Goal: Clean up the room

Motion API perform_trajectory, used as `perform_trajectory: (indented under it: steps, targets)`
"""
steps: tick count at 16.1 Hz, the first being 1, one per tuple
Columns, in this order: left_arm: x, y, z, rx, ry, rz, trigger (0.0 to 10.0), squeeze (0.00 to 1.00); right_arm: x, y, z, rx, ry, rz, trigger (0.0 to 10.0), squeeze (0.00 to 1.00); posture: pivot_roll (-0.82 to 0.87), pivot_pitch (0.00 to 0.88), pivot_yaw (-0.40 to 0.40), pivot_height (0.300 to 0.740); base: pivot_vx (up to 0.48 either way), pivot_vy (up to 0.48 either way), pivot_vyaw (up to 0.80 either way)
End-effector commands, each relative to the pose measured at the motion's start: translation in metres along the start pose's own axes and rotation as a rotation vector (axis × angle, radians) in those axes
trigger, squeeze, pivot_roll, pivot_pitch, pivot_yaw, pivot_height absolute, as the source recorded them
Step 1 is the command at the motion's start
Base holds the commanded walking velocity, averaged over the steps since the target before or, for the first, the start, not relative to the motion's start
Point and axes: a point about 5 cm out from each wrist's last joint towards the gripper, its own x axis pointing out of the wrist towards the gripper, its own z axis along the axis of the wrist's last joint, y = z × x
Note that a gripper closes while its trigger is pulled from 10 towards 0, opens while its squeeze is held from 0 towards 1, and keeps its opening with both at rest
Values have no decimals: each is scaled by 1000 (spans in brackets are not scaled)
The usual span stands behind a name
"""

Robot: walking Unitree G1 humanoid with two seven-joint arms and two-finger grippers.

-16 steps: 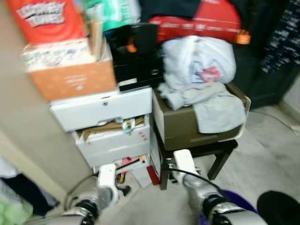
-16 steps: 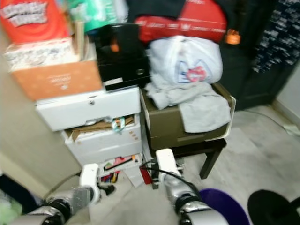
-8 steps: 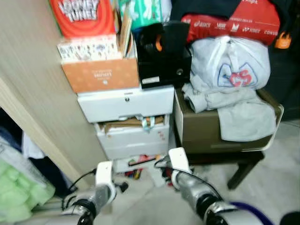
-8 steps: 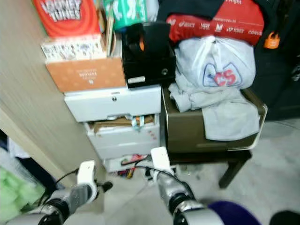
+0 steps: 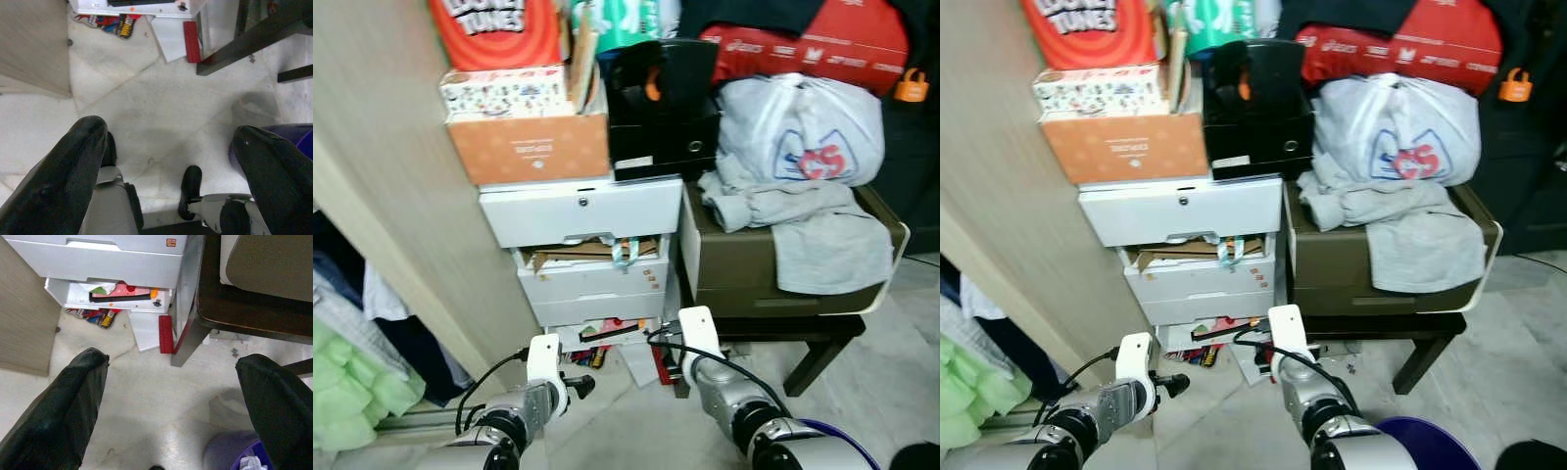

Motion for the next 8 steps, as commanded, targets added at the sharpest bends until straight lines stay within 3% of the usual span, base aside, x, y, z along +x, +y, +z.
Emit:
perform_trajectory:
  steps: [1, 8]
  targets:
    - [-1, 2, 2, -5, -7, 11, 10000, 0, 0, 3, 7, 8, -19, 6, 10000, 0, -87, 0, 40, 740, 0, 0, 0]
    - [-1, 2, 2, -5, -7, 11, 10000, 0, 0, 3, 7, 8, -19, 6, 10000, 0, -87, 0, 40, 740, 0, 0, 0]
